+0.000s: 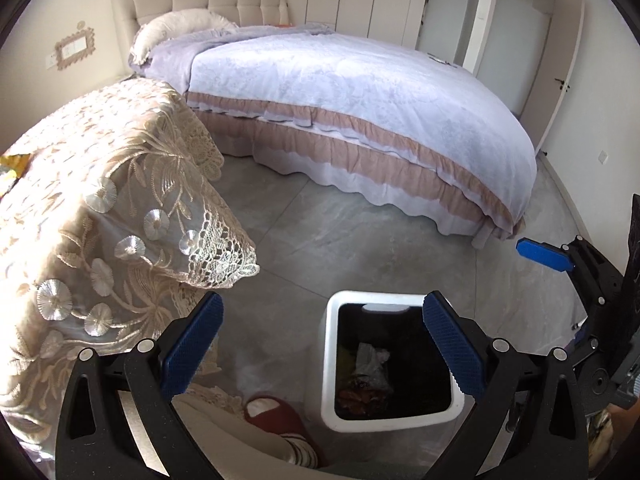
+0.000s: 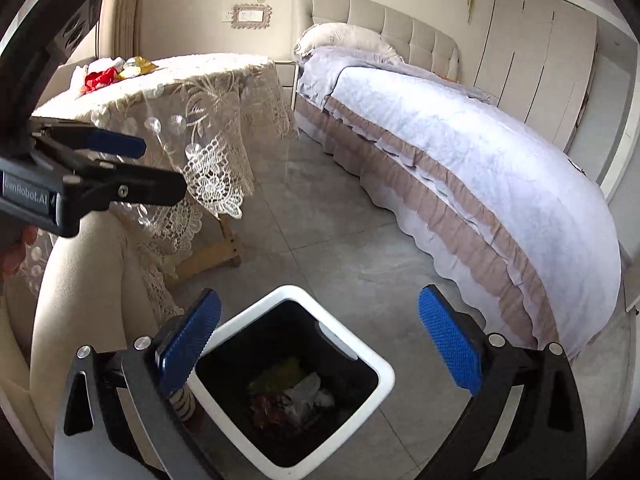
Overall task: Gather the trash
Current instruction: 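Return both tools to the table above the remaining trash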
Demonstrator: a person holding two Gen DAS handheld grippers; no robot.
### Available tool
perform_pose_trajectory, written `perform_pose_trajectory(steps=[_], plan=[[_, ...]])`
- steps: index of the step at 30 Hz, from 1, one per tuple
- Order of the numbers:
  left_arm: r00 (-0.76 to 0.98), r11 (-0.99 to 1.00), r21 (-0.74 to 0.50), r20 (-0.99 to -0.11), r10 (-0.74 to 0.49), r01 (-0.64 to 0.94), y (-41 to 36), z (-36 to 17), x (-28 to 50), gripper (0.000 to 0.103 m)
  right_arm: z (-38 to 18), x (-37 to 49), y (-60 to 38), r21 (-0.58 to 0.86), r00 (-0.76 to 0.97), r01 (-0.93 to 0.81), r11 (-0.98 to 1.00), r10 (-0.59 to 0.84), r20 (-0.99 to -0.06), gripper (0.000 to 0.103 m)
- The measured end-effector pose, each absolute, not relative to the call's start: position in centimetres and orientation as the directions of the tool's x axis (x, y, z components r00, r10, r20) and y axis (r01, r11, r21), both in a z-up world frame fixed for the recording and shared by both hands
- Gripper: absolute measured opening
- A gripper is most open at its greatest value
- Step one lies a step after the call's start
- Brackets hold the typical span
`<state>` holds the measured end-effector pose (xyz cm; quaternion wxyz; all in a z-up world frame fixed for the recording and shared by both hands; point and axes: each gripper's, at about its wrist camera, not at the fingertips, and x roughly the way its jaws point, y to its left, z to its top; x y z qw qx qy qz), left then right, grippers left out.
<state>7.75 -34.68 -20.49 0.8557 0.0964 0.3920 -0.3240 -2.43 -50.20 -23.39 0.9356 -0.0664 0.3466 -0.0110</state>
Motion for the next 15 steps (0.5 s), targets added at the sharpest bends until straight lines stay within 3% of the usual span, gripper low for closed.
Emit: perform_pose_trajectory(steps=[6, 15], plan=[[0.583, 0.825, -0.044, -0.687, -0.434, 0.563, -31.2, -17.8, 8.3, 0.098, -19.3, 0.1, -48.3, -0.065, 0.835, -0.077, 0.995, 0.029, -0.55, 0.099], [0.731, 0.934, 0.05, -0.637, -0.244, 0.355, -22.7, -13.8, 9.9, 0.098, -15.7, 4.3, -41.9, -0.051, 0.859, -0.251, 0.967, 0.198, -0.472, 0.099]])
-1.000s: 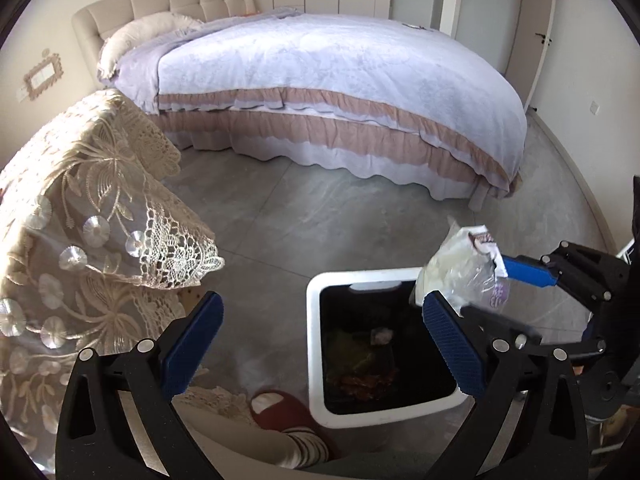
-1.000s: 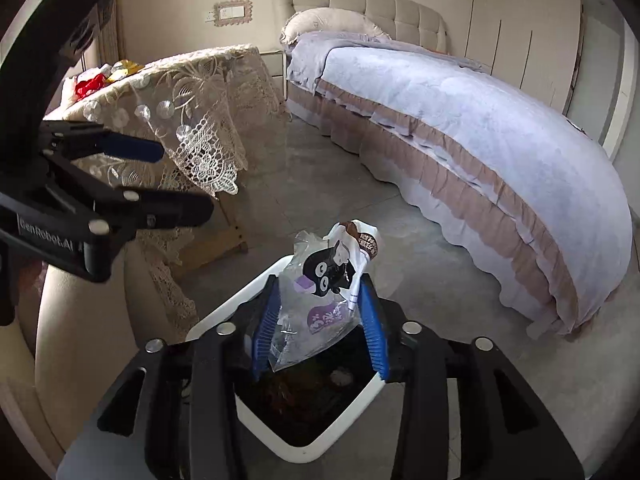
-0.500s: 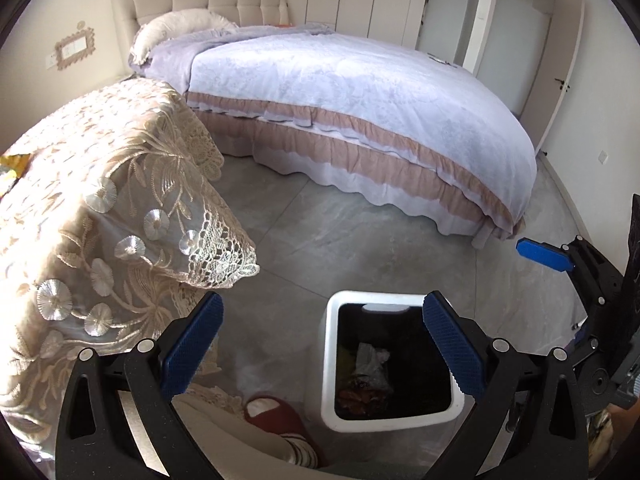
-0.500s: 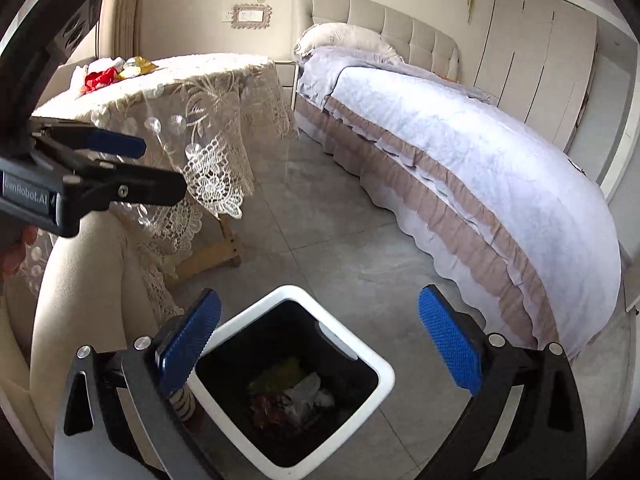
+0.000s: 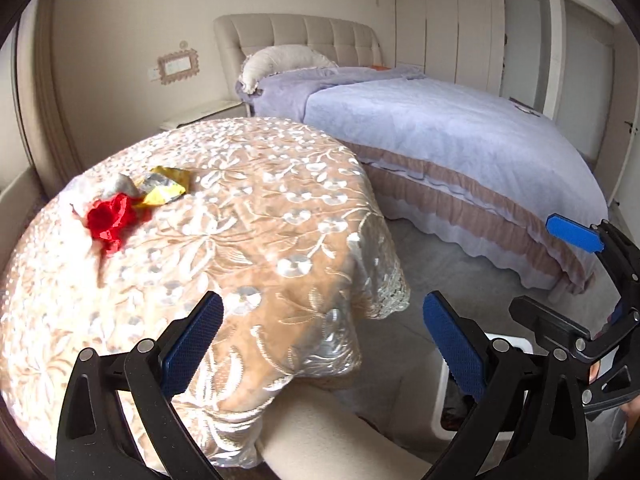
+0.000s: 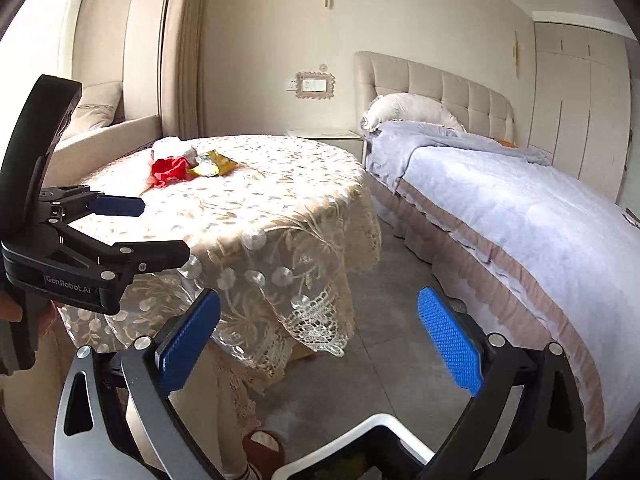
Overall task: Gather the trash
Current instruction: 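Return both tools to the table above the remaining trash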
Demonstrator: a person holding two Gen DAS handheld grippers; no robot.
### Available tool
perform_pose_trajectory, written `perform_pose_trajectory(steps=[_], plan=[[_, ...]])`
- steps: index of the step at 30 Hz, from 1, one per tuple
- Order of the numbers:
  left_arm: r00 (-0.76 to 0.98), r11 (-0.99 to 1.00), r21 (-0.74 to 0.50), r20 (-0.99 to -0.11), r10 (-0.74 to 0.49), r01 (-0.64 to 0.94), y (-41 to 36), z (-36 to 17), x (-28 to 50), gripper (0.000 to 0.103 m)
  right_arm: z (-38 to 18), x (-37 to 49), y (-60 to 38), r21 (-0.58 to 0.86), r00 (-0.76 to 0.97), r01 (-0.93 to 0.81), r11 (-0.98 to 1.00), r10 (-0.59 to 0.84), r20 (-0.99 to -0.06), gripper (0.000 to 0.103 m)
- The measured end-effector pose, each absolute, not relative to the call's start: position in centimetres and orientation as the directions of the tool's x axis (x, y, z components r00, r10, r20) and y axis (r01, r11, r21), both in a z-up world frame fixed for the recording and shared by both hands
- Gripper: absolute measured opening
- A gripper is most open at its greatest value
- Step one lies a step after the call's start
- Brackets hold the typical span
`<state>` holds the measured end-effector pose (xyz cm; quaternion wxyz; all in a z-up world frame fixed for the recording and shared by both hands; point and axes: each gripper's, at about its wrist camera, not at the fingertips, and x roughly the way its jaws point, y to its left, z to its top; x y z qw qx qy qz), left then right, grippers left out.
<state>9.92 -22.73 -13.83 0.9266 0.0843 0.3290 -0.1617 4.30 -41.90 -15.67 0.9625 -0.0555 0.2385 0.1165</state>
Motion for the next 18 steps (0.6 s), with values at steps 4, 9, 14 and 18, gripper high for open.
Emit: perform_pose_trajectory(steps=[4, 9, 14, 18], plan=[[0.756, 0.96, 0.021, -0.621, -0.205, 0.278, -18.9, -12.7, 10.5, 0.098, -14.5, 5.7, -38.7, -0.071, 0.854, -0.314, 0.947, 0.25, -0.456, 0.098], [0.779, 0.981, 0.009, -0.61, -0.148, 0.193, -14.4, -11.7, 11.6, 0.098, -13.3, 7.4, -34.7, -0.085, 0.845, -0.38, 0.921, 0.308, -0.438, 0.099], [0.791, 0.997, 0.016, -0.609, -0.055, 0.081, -9.8, -11.2, 13.2, 0.098, -11.9, 10.0, -31.3, -0.089, 0.833, -0.419, 0.904, 0.344, -0.434, 0.098], [0.79, 1.0, -0.013, -0.612, -0.029, 0.027, -6.7, -10.8, 14.5, 0.098, -11.1, 11.8, -28.8, -0.093, 0.82, -0.459, 0.884, 0.38, -0.428, 0.098]])
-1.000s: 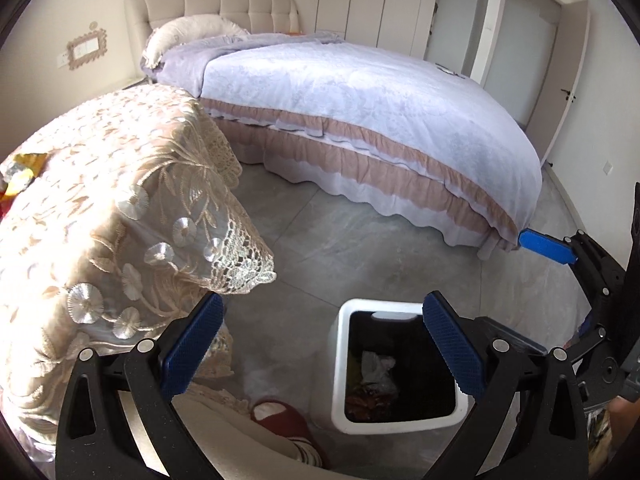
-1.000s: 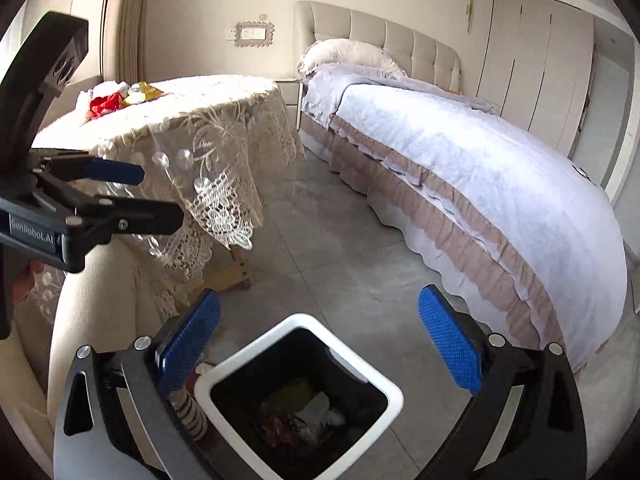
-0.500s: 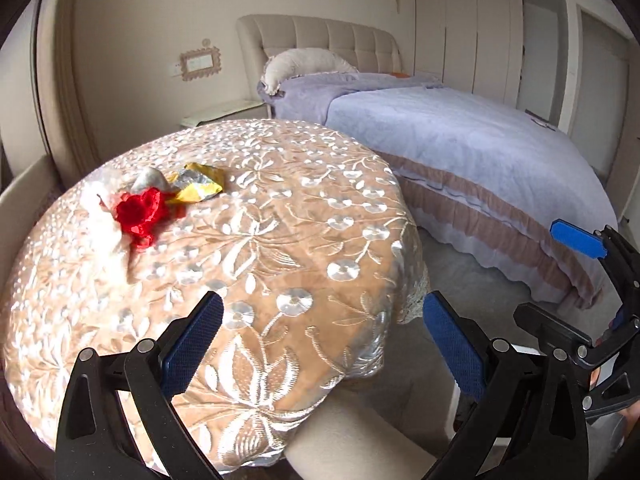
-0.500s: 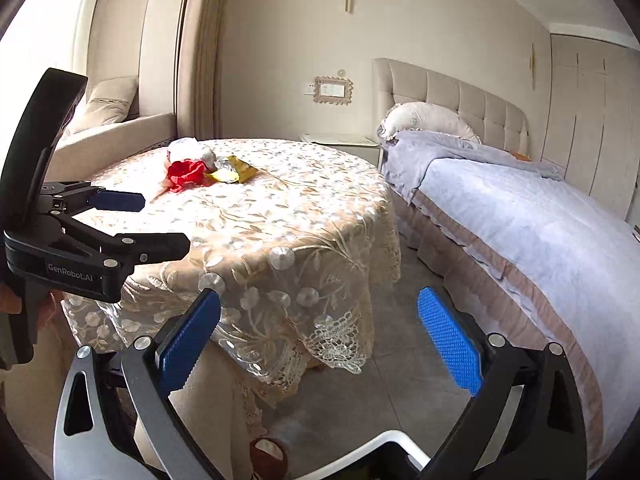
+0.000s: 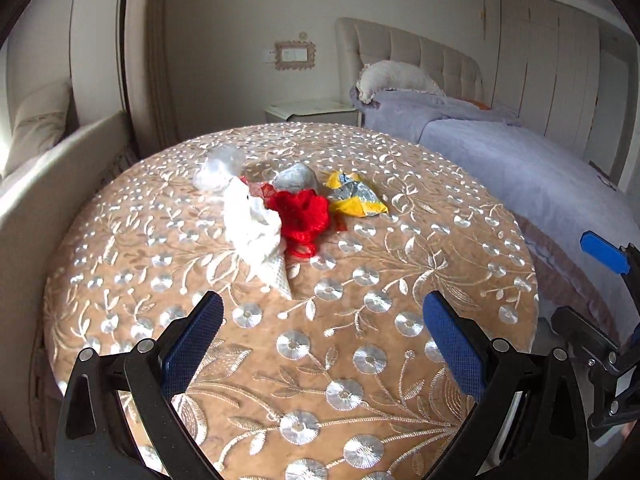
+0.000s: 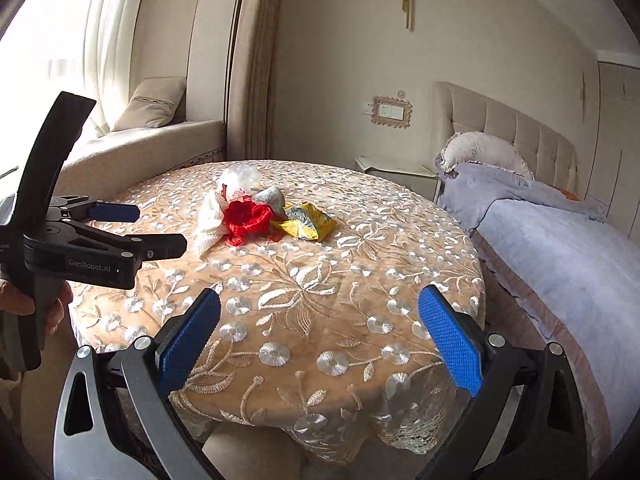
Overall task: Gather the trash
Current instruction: 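Return both tools to the table above the remaining trash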
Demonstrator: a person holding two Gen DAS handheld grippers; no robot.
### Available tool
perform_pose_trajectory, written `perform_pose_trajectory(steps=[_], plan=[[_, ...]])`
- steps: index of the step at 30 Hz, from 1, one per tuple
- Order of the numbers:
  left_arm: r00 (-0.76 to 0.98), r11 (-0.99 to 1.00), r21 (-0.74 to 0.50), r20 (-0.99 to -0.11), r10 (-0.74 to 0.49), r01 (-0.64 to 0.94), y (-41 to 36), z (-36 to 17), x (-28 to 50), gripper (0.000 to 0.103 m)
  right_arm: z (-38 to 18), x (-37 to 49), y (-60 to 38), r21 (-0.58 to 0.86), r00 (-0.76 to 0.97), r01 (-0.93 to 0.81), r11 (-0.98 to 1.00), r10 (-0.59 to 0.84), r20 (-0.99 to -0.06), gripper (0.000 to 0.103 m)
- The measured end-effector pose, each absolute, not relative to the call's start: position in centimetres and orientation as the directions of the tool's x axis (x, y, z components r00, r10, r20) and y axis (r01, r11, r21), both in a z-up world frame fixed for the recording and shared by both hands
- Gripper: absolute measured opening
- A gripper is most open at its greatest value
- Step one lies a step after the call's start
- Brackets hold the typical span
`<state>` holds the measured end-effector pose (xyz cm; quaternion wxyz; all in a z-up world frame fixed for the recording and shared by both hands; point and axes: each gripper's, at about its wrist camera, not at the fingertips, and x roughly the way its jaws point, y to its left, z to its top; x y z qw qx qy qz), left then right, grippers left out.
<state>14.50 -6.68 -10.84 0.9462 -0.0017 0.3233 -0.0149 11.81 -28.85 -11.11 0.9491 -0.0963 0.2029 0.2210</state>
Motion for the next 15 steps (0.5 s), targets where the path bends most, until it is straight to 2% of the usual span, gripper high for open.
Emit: perform_pose_trajectory(steps=[9, 15], plan=[[0.786, 0.999, -0.021, -0.618, 0.012, -0.031, -2.8, -11.0, 16.7, 0.098, -10.4, 15.7, -23.6, -0.119, 0.786, -0.533, 0.838, 0.438, -0.436, 0.098], [0.744, 0.999, -0.041, -0.668, -0.004, -0.032, -0.8, -12.4, 19.8, 0.098, -10.5, 18.1, -21.0, -0.119, 0.766, -0.56, 0.82, 0.458, -0.452, 0.099]])
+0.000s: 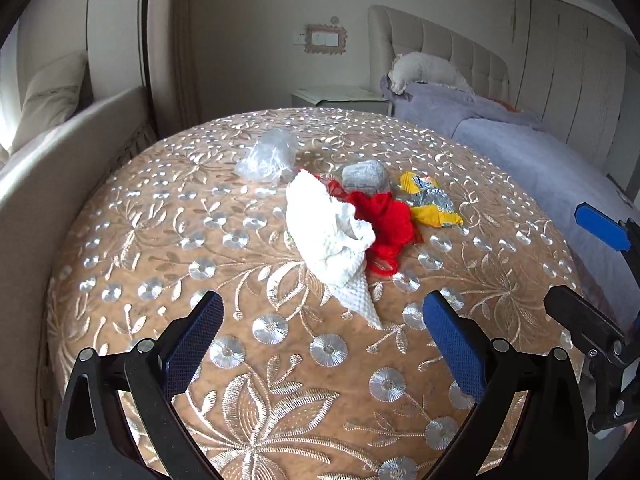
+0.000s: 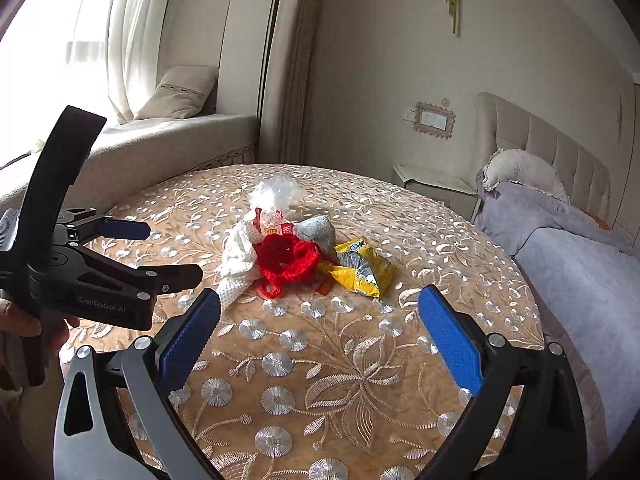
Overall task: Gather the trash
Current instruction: 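Return both tools to the table above the remaining trash, then grasp the white tissue with the left tool while the right tool grasps the red cloth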
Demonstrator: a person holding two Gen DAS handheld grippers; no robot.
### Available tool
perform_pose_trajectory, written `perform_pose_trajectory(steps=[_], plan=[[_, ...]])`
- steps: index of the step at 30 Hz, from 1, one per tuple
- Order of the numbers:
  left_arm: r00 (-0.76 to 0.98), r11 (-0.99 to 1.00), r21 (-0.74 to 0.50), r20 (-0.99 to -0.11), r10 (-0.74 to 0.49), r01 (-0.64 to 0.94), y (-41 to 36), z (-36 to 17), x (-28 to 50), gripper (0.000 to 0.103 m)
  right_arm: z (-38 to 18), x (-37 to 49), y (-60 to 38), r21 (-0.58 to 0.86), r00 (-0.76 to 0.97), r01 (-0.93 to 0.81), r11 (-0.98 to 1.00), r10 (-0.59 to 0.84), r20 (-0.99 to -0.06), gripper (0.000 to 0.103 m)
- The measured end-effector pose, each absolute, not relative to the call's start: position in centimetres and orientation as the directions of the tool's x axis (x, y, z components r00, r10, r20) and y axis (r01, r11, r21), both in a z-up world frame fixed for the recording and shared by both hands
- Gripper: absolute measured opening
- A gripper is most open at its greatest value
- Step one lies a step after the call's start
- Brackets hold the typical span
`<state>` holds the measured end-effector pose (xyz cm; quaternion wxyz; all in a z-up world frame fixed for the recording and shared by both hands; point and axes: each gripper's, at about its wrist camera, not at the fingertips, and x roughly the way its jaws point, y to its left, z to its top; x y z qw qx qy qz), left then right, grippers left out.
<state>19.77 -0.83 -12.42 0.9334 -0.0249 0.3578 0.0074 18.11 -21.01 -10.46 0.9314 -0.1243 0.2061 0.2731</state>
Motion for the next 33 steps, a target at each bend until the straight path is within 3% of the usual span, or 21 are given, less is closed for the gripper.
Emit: perform_pose_trajectory(steps=[12, 14, 16, 30, 33], plan=[[0.623, 0.998, -0.066, -0.779, -0.067, 0.025, 0.1, -16.1, 27.1, 0.097, -11.0, 20.8, -20.1, -0.116, 0.761, -0.542, 0.833, 0.426, -0.49, 0.099], [0.623, 0.997, -0.073, -0.778, -0.082, 0.04, 0.0, -16.1, 27.5, 0.082, -11.1, 21.0, -20.1, -0.117, 0.76, -0.538, 0.835, 0.421, -0.494, 0.099], [0.636, 0.997, -0.061, -0.768, -0.077, 0.048, 0.0, -15.8, 27.6, 0.025, -11.2, 21.2, -20.0, -0.113, 0.755, -0.54, 0.834, 0.421, -0.503, 0.099], [0.72, 0.994, -0.113, -0.689, -0.078, 0.0, 2.7, -11.7, 20.6, 0.023, -12.9, 23.7, -13.0, -0.217, 0.68, -0.652, 0.727, 0.433, -0.592, 0.098], [0.724, 0.993, -0.118, -0.685, -0.075, -0.009, 3.2, -11.5, 20.1, 0.023, -13.7, 24.7, -11.2, -0.245, 0.666, -0.667, 0.703, 0.416, -0.619, 0.082]])
